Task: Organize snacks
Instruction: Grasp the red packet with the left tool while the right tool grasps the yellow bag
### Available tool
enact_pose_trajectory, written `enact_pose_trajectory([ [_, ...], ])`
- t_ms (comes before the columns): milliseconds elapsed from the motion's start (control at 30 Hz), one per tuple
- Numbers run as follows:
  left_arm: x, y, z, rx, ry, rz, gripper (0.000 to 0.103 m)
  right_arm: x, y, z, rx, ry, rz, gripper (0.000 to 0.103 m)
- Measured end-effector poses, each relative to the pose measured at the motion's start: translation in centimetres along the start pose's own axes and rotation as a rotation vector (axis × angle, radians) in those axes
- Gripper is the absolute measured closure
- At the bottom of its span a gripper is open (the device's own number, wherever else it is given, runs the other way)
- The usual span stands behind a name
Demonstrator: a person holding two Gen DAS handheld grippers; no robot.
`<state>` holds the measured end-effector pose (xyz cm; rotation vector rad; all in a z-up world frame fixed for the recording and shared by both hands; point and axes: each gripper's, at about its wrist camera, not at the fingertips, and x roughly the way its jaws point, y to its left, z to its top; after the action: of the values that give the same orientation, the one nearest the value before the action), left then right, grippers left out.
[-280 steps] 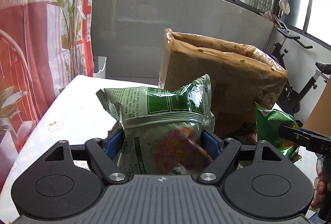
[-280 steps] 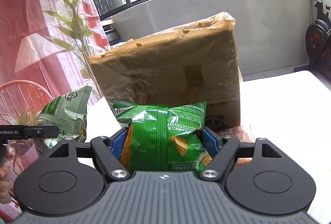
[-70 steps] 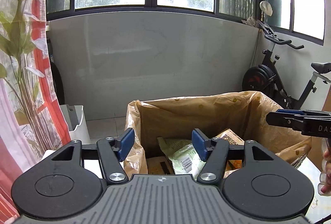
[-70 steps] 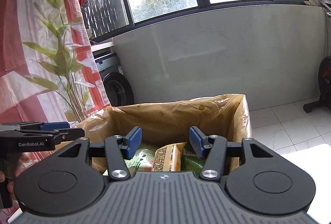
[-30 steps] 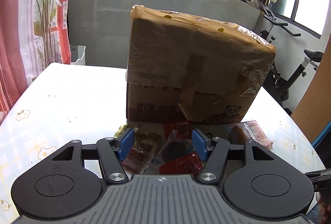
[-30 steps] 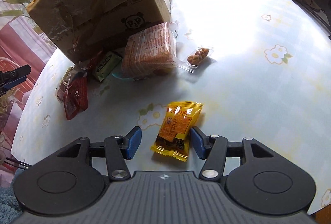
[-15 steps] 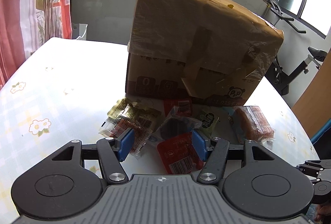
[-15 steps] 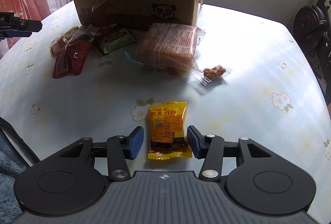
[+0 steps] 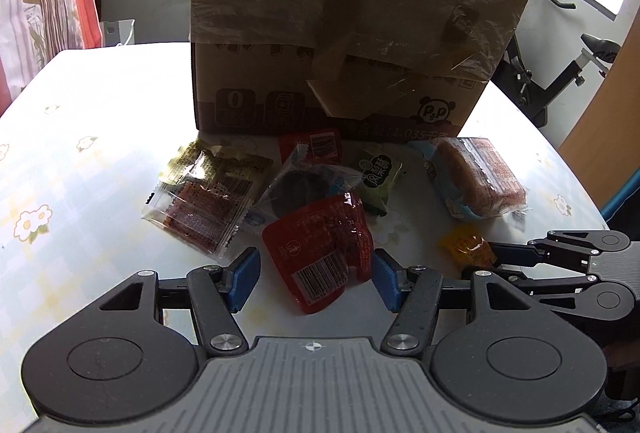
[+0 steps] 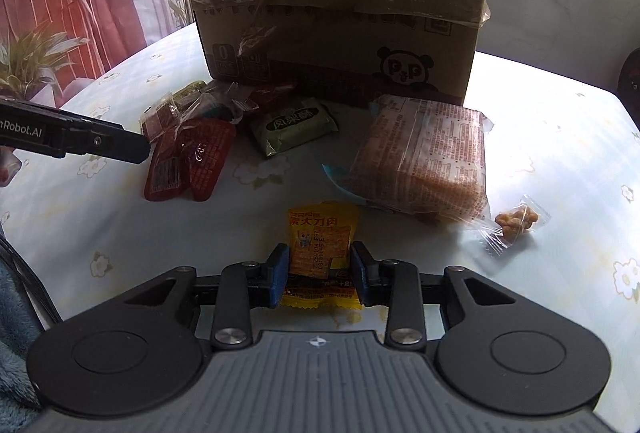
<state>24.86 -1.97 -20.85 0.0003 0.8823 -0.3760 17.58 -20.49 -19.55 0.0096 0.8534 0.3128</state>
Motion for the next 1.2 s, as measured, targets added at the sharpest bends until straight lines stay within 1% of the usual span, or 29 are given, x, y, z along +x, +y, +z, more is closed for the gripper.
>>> enact_pose_trajectory([
  [100,1.4,-0.3,0.4,0.006,0.020,0.025,0.039,0.0,-0.5,-0.5,0.031,-0.036,0.022,0.068],
  [200,2.6,-0.3,0.9,-0.013,0.025,0.045,0.039,-0.2,-0.8,-1.1,0.047,-0.070,0.032,0.068],
  [333,4.2,-0.3,1.3,-0.033,0.029,0.043,0.032,-0.4,-0.5,-1.7,0.025,-0.101,0.018,0.068],
  [433,4.9,-0.4,1.2,-0.025,0.027,0.045,0.028,-0.5,-0.7,-2.0,0.029,-0.114,0.025,0.068],
  [500,4.9,-0.6,1.1,-0.013,0.024,0.049,0.029,-0.6,-0.9,-2.1,0.035,-0.121,0.031,0.067],
  [567,4.7,-0.6,0.9,-0.009,0.022,0.038,0.033,-0.7,-0.9,-2.2,0.035,-0.127,0.033,0.067],
  [600,4.7,-0.6,0.9,-0.009,0.020,0.032,0.040,-0.7,-0.9,-2.2,0.037,-0.128,0.034,0.067],
  [633,4.6,-0.5,0.9,-0.006,0.018,0.013,0.051,-0.7,-1.0,-2.3,0.039,-0.129,0.036,0.067],
  [667,4.5,-0.6,0.9,-0.003,0.016,-0.004,0.056,-0.7,-1.0,-2.3,0.040,-0.130,0.038,0.067],
  [700,4.3,-0.8,0.9,0.004,0.011,-0.013,0.075,-0.7,-1.0,-2.3,0.043,-0.131,0.040,0.068],
  [733,4.2,-1.1,0.9,0.016,0.018,-0.011,0.085,-0.7,-1.0,-2.3,0.046,-0.131,0.041,0.068],
  [800,3.6,-1.6,0.7,0.044,0.006,-0.007,0.086,-0.8,-1.0,-2.3,0.049,-0.130,0.044,0.068],
  [867,3.0,-1.6,0.5,0.056,-0.005,-0.029,0.087,-0.8,-1.1,-2.3,0.055,-0.127,0.049,0.068],
  [1000,1.5,-0.9,0.6,0.030,-0.029,-0.042,0.088,-0.8,-1.4,-2.0,0.083,-0.112,0.060,0.068],
  [1100,-0.1,-0.4,1.0,0.013,-0.067,-0.042,0.088,-0.9,-1.7,-1.8,0.124,-0.093,0.078,0.068],
  [1200,-1.4,0.0,1.5,0.004,-0.106,-0.041,0.088,-1.8,-2.1,-1.4,0.154,-0.111,0.095,0.068],
])
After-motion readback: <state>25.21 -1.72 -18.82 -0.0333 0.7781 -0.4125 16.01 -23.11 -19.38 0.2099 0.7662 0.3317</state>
